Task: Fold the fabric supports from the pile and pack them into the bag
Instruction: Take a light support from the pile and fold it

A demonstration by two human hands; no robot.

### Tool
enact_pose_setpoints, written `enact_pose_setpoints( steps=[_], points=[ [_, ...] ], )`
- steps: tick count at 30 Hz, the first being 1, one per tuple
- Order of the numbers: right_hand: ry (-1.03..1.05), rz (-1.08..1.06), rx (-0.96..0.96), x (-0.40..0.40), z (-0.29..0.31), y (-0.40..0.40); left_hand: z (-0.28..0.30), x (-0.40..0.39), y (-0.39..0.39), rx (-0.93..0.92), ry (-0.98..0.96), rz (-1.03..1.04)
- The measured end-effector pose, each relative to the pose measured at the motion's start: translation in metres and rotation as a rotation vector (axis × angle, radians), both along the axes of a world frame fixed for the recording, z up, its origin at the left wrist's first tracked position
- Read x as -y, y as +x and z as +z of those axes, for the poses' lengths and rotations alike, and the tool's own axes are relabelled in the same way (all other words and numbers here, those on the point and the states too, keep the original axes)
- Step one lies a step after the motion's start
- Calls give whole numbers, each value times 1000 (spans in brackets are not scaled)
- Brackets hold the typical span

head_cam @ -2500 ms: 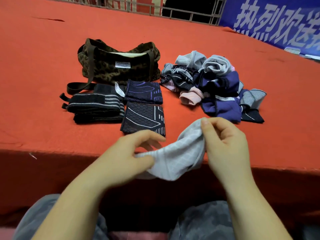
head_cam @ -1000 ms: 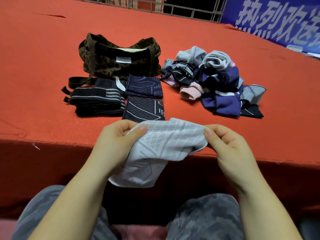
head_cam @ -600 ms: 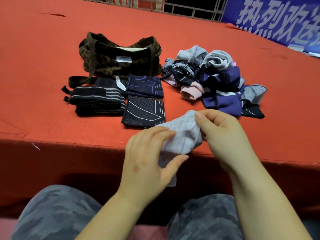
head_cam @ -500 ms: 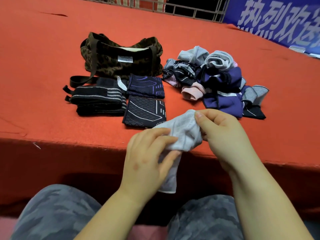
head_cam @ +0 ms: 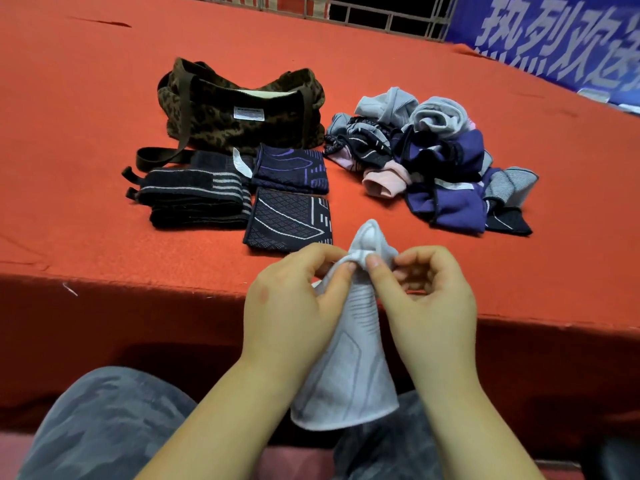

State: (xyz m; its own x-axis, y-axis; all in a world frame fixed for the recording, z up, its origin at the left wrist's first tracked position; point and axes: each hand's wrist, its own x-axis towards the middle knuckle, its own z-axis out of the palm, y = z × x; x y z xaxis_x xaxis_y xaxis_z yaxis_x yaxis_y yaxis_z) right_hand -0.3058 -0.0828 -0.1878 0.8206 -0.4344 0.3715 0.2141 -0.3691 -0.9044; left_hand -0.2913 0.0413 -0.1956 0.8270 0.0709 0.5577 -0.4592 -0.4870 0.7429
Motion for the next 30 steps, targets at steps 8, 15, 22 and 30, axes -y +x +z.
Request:
enact_pose_setpoints(
  steps=[8,15,22,30],
  points=[
    [-124,-20,54,0,-8,1,-5,4,-1,80,105,-90],
    [-18,128,-57,6,-8,4,-9,-2,4,68,104,-162],
    [21,228,-137,5,-3,7,-8,-7,7,29,106,-261],
    [209,113,-185,17,-3,16,-4,-25,11,-169,-161,-205]
  ],
)
